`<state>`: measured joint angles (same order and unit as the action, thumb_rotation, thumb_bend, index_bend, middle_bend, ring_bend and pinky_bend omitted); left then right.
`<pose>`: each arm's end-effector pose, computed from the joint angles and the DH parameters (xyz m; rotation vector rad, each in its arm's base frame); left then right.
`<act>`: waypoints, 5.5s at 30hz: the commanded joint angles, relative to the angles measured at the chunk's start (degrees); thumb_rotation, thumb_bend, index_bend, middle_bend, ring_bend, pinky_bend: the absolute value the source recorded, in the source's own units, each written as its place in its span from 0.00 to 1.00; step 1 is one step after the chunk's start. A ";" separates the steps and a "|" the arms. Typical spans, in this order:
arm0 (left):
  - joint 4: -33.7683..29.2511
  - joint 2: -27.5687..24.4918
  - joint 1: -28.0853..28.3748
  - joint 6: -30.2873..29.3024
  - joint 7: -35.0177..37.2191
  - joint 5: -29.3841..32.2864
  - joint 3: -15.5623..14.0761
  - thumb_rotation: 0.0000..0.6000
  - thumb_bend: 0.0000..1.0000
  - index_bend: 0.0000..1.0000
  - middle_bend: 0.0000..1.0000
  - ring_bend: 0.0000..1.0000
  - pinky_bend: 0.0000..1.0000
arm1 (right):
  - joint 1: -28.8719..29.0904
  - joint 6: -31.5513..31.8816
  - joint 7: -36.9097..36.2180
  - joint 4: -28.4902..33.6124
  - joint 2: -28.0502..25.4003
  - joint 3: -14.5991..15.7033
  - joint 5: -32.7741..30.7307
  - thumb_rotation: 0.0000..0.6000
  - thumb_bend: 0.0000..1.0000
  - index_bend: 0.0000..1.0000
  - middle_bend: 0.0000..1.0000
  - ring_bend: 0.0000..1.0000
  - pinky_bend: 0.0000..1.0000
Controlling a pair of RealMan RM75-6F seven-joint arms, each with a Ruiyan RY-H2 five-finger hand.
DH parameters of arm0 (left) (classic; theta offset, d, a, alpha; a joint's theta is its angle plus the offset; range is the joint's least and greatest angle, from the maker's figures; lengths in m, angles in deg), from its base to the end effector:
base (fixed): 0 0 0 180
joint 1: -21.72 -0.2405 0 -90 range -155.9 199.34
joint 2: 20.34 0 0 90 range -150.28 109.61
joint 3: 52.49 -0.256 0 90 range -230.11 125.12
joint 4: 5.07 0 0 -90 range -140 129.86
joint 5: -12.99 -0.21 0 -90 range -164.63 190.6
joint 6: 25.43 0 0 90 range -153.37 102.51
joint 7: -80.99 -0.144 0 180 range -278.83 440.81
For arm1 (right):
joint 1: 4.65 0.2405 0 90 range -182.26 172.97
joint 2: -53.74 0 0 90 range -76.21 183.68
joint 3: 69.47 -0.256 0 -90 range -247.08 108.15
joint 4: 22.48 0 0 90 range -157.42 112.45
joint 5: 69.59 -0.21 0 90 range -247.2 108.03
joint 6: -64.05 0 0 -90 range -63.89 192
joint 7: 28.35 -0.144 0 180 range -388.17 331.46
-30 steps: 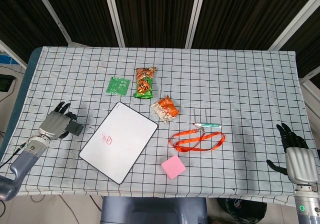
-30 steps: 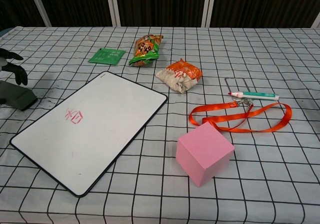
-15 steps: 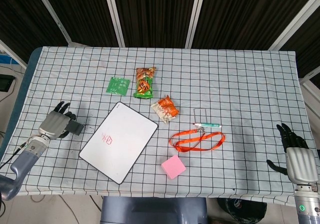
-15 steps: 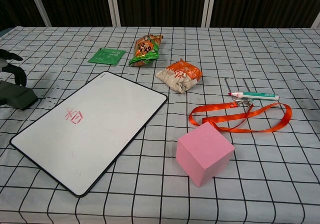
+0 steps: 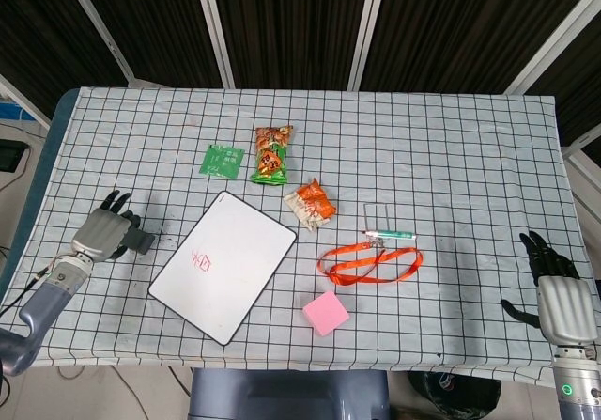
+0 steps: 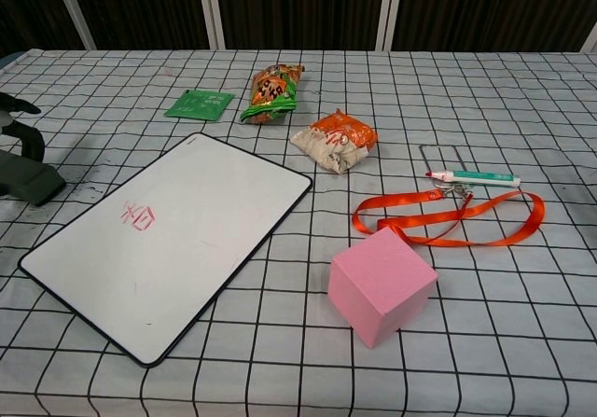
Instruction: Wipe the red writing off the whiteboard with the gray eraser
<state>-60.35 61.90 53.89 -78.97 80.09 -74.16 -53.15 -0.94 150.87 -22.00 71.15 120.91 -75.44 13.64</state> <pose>-0.3273 0.3393 0.0597 -1.9329 -0.6523 -0.4962 -0.3061 -0.1849 0.1543 1.2998 -0.8541 0.8915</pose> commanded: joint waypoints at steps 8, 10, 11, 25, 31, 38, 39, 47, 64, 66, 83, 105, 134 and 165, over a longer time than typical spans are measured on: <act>-14.07 -8.11 0.93 -5.97 -2.81 -1.48 2.46 1.00 0.32 0.41 0.41 0.00 0.00 | -0.03 0.13 -0.16 0.06 0.00 -0.01 0.11 1.00 0.13 0.01 0.10 0.20 0.22; -18.08 -9.56 1.70 -6.14 -5.09 -1.50 3.25 1.00 0.32 0.41 0.41 0.00 0.00 | -0.04 0.15 -0.23 0.08 -0.03 0.01 0.13 1.00 0.13 0.01 0.10 0.20 0.22; -19.77 -9.95 2.18 -5.99 -6.05 -1.61 3.56 1.00 0.32 0.41 0.41 0.00 0.00 | -0.04 0.16 -0.22 0.07 -0.04 0.01 0.15 1.00 0.13 0.01 0.10 0.20 0.22; -28.90 -5.40 8.61 4.04 -21.12 4.83 5.94 1.00 0.32 0.41 0.41 0.00 0.00 | -0.09 0.41 -0.57 -0.30 -0.03 0.02 0.45 1.00 0.13 0.01 0.10 0.20 0.22; -25.69 -1.03 10.06 6.05 -25.03 6.46 5.22 1.00 0.32 0.42 0.41 0.00 0.00 | -0.09 0.23 -0.98 -0.19 -0.11 0.00 0.26 1.00 0.13 0.01 0.10 0.20 0.22; -22.55 1.65 10.23 6.51 -24.59 6.64 4.00 1.00 0.32 0.41 0.41 0.00 0.00 | -0.08 0.25 -0.93 -0.16 -0.12 -0.01 0.29 1.00 0.13 0.01 0.10 0.20 0.22; -22.25 1.90 10.23 6.53 -24.39 6.53 3.74 1.00 0.32 0.41 0.41 0.00 0.00 | -0.08 0.26 -0.94 -0.17 -0.12 -0.02 0.28 1.00 0.13 0.01 0.10 0.20 0.22; -22.16 1.63 9.57 6.20 -23.31 5.42 1.67 1.00 0.32 0.41 0.41 0.00 0.00 | -0.08 0.31 -1.07 -0.19 -0.17 -0.08 0.29 1.00 0.13 0.01 0.10 0.20 0.22; -29.06 -4.09 7.36 4.66 -23.58 2.81 -2.86 1.00 0.32 0.40 0.40 0.00 0.00 | -0.09 0.52 -1.08 -0.30 -0.18 -0.07 0.55 1.00 0.13 0.01 0.10 0.20 0.22; -29.46 -4.18 7.53 4.74 -24.34 3.10 -2.61 1.00 0.32 0.41 0.40 0.00 0.00 | -0.10 0.59 -1.03 -0.31 -0.15 -0.08 0.59 1.00 0.13 0.01 0.10 0.20 0.22; -23.69 1.64 11.43 8.22 -29.85 10.55 2.84 1.00 0.32 0.41 0.40 0.00 0.00 | -0.13 0.50 -1.32 -0.29 -0.26 -0.16 0.35 1.00 0.13 0.01 0.10 0.20 0.22; -24.81 -6.25 9.15 2.37 -25.99 14.13 5.95 1.00 0.32 0.40 0.39 0.00 0.00 | -0.15 0.61 -1.17 -0.42 -0.25 -0.10 0.51 1.00 0.13 0.01 0.10 0.20 0.22; -9.37 -4.76 5.22 7.83 -10.63 11.75 0.42 1.00 0.31 0.32 0.35 0.00 0.00 | -0.17 0.71 -0.64 -0.36 -0.09 -0.16 0.43 1.00 0.13 0.01 0.10 0.20 0.22; -46.48 -25.87 -9.41 -21.88 -23.78 5.14 -1.89 1.00 0.05 0.00 0.04 0.00 0.00 | -0.27 0.98 -0.53 -0.26 -0.13 -0.38 0.20 1.00 0.13 0.01 0.10 0.20 0.22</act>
<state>-103.27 39.14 47.91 -96.73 56.45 -66.07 -53.42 -1.20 151.84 -22.54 70.90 120.78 -75.82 13.82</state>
